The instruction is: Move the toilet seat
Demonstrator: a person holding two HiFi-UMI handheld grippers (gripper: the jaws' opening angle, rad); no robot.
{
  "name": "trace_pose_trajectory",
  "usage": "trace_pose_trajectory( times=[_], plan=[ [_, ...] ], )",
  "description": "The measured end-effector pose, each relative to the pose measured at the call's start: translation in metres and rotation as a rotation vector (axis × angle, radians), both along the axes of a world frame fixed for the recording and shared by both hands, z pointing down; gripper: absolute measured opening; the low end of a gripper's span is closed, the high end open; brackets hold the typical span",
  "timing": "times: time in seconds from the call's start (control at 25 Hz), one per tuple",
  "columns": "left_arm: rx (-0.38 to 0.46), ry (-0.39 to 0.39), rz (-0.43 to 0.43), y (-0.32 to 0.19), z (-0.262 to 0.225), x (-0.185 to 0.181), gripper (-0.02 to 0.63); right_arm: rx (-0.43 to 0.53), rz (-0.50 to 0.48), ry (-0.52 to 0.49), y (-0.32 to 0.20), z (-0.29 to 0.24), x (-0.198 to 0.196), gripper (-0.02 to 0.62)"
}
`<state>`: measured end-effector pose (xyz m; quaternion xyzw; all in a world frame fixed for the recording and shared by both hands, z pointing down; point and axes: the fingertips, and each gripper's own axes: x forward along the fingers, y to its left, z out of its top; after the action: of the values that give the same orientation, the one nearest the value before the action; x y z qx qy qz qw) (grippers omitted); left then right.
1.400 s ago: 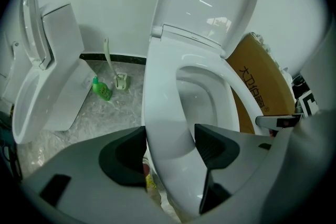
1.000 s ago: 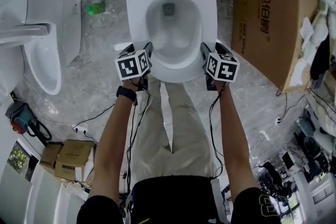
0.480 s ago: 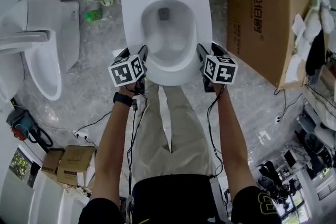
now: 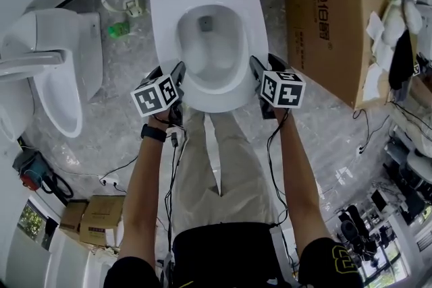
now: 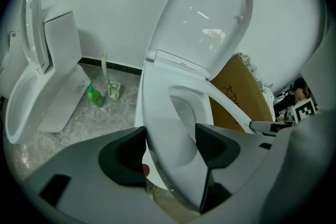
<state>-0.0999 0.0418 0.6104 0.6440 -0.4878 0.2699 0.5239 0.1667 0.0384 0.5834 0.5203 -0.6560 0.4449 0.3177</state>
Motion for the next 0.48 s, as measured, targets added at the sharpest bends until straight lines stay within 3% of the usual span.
trace_pose_trajectory(
  times=[0.48],
  plan=[
    [-0.005, 0.008, -0.005, -0.009, -0.018, -0.004, 0.314, 0.027, 0.016, -0.05, -0.01, -0.017, 0.001, 0.245]
  ],
)
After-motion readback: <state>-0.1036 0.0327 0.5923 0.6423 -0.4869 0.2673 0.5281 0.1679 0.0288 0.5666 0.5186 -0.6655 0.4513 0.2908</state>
